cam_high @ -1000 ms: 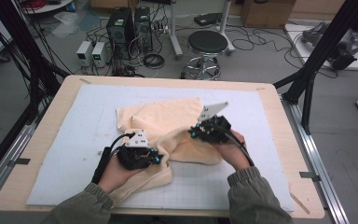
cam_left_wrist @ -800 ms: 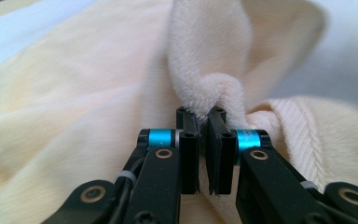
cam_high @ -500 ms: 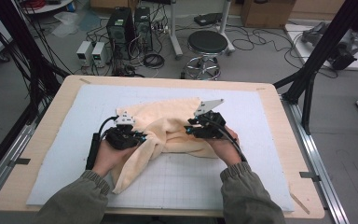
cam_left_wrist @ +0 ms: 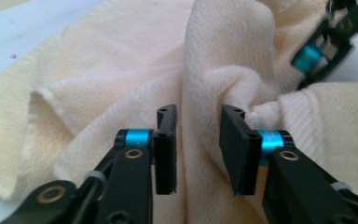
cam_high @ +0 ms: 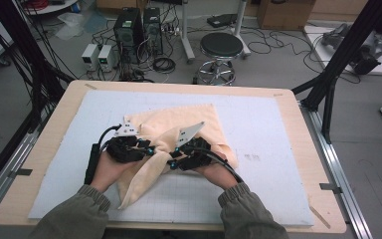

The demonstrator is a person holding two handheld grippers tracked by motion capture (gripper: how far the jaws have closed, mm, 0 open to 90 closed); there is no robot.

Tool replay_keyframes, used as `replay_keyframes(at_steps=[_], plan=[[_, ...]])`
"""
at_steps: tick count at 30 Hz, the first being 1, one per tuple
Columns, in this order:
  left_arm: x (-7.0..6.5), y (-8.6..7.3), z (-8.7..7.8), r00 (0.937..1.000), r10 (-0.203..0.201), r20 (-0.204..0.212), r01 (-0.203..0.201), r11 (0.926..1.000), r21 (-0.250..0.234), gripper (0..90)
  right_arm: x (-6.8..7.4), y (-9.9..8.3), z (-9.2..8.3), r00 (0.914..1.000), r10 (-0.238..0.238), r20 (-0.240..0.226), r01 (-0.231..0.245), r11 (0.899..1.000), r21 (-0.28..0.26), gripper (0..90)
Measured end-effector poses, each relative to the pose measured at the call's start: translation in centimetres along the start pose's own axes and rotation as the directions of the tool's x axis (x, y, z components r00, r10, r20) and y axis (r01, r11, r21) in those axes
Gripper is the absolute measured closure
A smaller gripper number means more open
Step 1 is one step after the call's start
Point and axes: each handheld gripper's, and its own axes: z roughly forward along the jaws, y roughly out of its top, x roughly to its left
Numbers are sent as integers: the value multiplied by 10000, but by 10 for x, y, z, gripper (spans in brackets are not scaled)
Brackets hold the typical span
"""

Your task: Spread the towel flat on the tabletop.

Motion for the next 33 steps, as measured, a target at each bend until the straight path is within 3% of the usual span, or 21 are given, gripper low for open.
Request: replay_keyframes(at_steps=[2,5,10,12,14,16,20,24,28,30,33], plan=[[-2,-5,-8,9997,261,9,-261,9996,-52,640,4,0,1,9993,86,-358,-75,9995,311,806],[-6,-15,-20,9983,563,-139,-564,9984,-81,617,18,-3,-11,9989,-63,-463,74,9997,244,809],[-11,-29,-39,9963,826,-217,-830,9963,-199,601,62,-13,-44,9949,-302,-960,289,9995,-144,820],[-14,-32,-43,9955,926,-204,-931,9953,-273,592,83,-15,-58,9890,-568,-1369,504,9975,-497,806],[-18,-34,-45,9937,1109,-152,-1113,9934,-277,579,102,-19,-73,9789,-873,-1845,658,9906,-1195,729],[-21,-36,-44,9922,1243,-51,-1244,9921,-190,560,112,-24,-88,9809,-833,-1757,542,9849,-1644,659],[-25,-41,-34,9916,1274,224,-1274,9919,-5,531,104,-37,-101,9951,-415,-900,256,9850,-1709,633],[-26,-47,-21,9894,1390,412,-1405,9895,350,519,79,-55,-84,9996,122,268,-105,9980,-617,610],[-24,-55,-10,9876,1485,500,-1528,9834,976,520,56,-71,-60,9963,579,634,-569,9982,-180,600],[-22,-59,-5,9853,1591,626,-1661,9774,1311,531,49,-73,-48,9949,495,875,-522,9982,286,601],[-22,-63,-3,9844,1516,895,-1616,9798,1179,608,41,-76,-30,9950,493,873,-568,9947,860,669]])
